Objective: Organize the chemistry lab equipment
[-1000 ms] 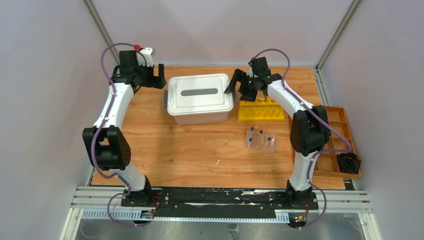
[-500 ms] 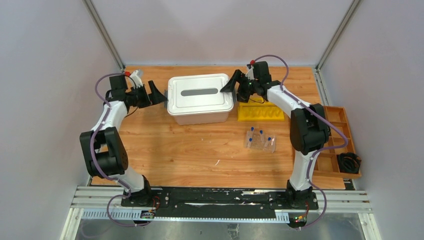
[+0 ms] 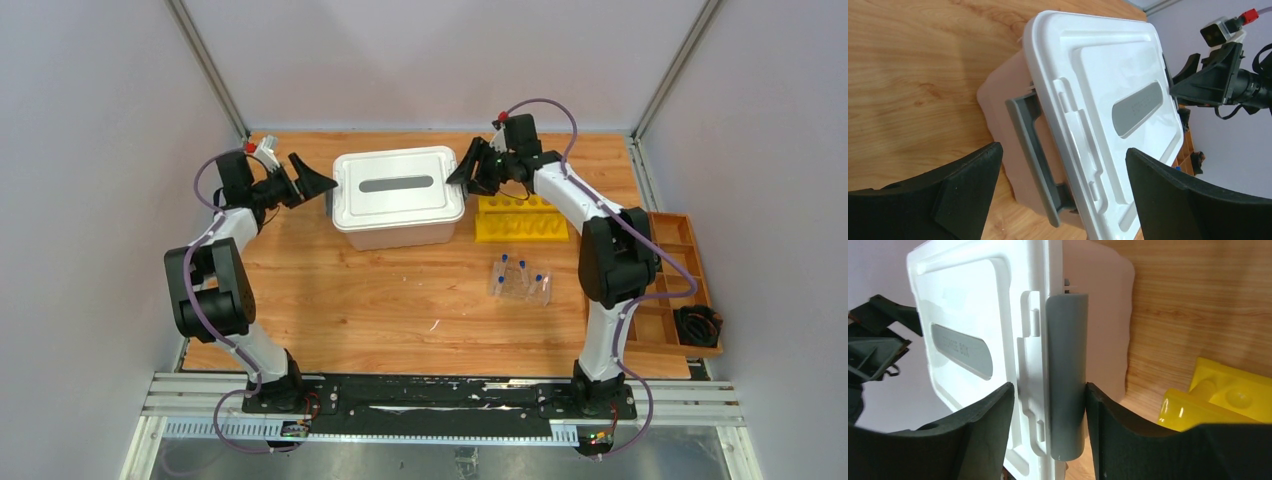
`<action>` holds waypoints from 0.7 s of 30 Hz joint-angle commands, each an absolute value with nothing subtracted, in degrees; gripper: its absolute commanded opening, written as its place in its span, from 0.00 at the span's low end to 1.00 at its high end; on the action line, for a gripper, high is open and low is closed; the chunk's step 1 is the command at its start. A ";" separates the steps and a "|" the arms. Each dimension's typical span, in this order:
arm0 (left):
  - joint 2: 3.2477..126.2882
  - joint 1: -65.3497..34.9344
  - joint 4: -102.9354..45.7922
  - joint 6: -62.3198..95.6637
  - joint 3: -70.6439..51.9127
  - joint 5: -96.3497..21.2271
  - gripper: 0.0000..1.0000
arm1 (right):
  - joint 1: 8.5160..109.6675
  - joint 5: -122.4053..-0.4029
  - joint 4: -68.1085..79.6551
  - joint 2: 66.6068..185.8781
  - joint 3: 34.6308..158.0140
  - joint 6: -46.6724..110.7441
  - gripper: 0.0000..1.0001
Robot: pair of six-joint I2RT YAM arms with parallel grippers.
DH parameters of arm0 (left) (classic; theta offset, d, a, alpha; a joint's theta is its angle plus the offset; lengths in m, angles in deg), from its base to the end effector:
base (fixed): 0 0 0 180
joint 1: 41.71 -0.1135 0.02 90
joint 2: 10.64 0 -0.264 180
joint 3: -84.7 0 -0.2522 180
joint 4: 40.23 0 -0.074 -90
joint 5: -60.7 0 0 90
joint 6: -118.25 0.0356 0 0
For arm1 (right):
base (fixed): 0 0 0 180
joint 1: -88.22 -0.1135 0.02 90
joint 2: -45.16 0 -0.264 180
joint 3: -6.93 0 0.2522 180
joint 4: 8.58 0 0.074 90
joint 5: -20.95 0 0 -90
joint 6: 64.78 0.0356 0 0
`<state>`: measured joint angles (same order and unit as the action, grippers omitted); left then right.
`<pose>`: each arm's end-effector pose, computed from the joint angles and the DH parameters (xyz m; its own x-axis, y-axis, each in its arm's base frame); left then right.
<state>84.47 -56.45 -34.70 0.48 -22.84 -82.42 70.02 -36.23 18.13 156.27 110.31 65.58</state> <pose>0.3557 0.0641 0.2343 -0.6507 -0.4603 -0.6039 0.2554 0.6163 -0.7449 0.4221 0.1591 0.2671 -0.8543 0.2920 -0.4299 -0.1757 0.6163 0.7676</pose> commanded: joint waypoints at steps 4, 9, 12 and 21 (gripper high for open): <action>84.62 -53.75 -38.63 2.67 -24.43 -83.75 1.00 | 65.89 -47.81 30.97 157.51 118.40 57.10 0.56; 84.80 -53.19 -38.75 4.39 -25.23 -82.77 1.00 | 63.55 -55.88 36.41 158.02 121.22 53.59 0.56; 84.90 -52.78 -38.69 5.37 -25.86 -82.47 1.00 | 62.05 -59.11 39.26 159.05 123.43 52.05 0.55; 83.41 -49.17 -38.73 7.56 -26.61 -79.74 1.00 | 57.07 -68.83 44.90 162.14 130.37 48.60 0.43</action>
<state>84.49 -50.68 -36.86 5.44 -26.31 -80.46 60.27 -62.96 39.94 159.77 127.38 51.59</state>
